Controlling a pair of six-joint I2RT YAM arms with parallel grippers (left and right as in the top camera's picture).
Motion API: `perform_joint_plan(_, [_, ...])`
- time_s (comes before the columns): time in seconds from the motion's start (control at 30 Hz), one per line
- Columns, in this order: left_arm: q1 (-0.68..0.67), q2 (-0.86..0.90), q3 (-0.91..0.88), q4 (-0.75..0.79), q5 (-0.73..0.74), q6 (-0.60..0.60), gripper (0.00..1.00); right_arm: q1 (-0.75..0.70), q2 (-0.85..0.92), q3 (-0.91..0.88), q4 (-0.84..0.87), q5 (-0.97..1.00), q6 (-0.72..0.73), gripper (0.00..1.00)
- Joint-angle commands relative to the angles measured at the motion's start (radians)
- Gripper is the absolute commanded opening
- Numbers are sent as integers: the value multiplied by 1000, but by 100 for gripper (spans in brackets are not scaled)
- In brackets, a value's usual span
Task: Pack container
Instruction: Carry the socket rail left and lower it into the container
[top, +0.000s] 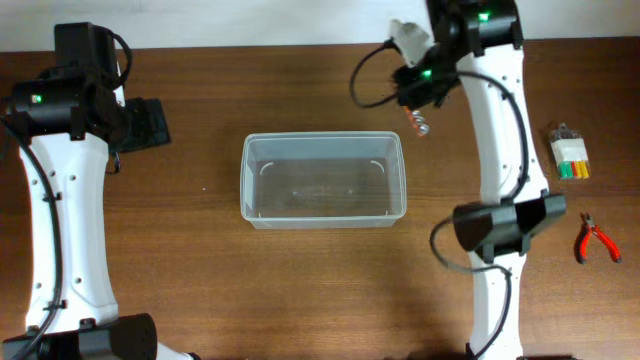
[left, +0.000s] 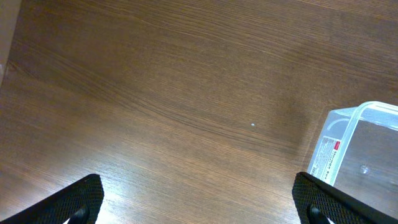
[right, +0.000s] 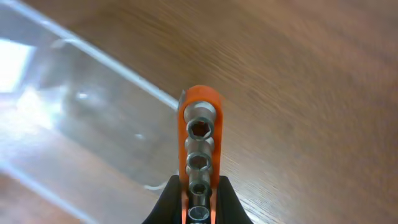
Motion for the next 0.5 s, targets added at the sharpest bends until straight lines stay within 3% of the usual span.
perform_joint_plan(0.0, [2,-13,14,3,-11,6,99,80,-71,24,-6,-35,-26,5])
perform_joint_plan(0.27, [2,-13,14,3,-11,6,99,305,-71,-74,-6,63,-37,9])
perform_joint_plan(0.47, [2,-13,14,3,-11,6,99,383,-71,-180,-2,78,-87,9])
